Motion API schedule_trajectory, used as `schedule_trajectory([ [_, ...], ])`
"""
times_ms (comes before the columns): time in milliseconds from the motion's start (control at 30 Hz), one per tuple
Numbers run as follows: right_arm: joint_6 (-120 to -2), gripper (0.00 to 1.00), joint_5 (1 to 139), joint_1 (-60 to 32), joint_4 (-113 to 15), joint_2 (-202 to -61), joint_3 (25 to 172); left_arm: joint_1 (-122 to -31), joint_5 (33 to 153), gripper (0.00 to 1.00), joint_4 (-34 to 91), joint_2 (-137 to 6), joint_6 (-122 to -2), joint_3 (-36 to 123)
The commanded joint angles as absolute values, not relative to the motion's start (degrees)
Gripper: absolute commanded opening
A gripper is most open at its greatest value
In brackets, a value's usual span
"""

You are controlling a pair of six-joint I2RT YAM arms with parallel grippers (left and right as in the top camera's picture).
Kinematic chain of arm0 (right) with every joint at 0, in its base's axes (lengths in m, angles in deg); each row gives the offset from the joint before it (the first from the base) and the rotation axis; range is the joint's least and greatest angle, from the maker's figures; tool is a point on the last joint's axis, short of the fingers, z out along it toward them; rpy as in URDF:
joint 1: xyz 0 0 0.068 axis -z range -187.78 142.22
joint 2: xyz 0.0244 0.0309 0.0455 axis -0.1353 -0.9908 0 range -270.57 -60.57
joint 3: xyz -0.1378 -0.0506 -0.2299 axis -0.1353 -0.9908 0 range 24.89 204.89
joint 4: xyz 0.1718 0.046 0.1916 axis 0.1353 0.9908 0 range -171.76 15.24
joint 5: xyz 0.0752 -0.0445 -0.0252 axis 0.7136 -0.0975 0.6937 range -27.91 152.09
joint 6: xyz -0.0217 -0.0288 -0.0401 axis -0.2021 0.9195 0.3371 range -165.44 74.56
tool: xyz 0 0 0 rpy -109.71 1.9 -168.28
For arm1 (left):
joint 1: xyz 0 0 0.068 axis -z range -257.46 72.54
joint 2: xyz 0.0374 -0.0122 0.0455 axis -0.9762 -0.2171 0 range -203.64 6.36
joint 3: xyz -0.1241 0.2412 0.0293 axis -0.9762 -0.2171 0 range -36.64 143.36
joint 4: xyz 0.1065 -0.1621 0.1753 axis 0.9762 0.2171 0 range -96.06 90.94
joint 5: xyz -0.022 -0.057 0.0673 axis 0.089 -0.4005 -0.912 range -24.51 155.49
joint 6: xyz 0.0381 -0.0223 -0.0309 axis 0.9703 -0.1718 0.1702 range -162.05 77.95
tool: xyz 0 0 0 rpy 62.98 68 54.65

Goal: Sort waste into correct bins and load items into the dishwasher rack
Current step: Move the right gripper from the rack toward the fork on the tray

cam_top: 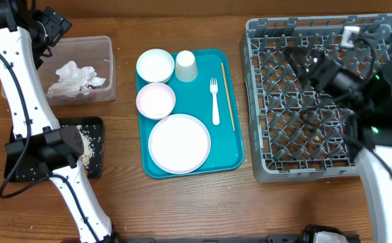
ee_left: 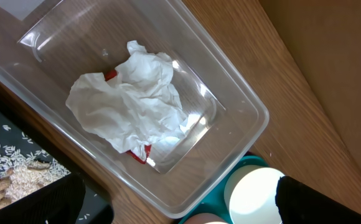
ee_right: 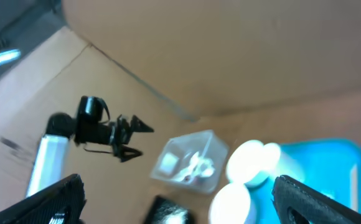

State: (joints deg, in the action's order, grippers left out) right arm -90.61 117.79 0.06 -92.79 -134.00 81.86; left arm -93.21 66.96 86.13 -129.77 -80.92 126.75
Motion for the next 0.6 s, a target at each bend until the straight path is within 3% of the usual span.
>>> schedule_trajectory([
  [0, -102.2, 1.00, 125.7, -2.0, -101.4, -137.5, 83.1, -92.8, 66.5, 1.00, 86.2, -129.7, -81.3, 126.6],
  [133, -103.9, 0.99, 122.5, -4.9, -104.2, -137.8, 84.3, -92.8, 66.5, 1.00, 86.3, -129.7, -81.3, 126.6],
  [267, -93.7, 0.99, 113.5, -9.6, -86.0, -137.8, 91.5, -92.8, 66.5, 1.00, 86.3, -129.7, -81.3, 126.6],
  [300, -87.1, 0.99, 104.5, -12.2, -72.4, -137.8, 96.3, -92.8, 66.5, 1.00, 86.3, -129.7, -81.3, 126.6],
  [400, -79.1, 0.99, 84.3, -17.9, -53.2, -137.9, 105.0, -92.8, 66.5, 1.00, 86.3, -129.7, -81.3, 126.6],
  [500, -75.2, 0.99, 57.9, -26.9, -39.6, -138.8, 114.1, -92.8, 66.5, 1.00, 86.3, -129.7, -81.3, 126.6],
  [567, -75.1, 0.99, 49.8, -30.8, -37.0, -139.9, 116.7, -92.8, 66.5, 1.00, 86.3, -129.7, -81.3, 126.6],
])
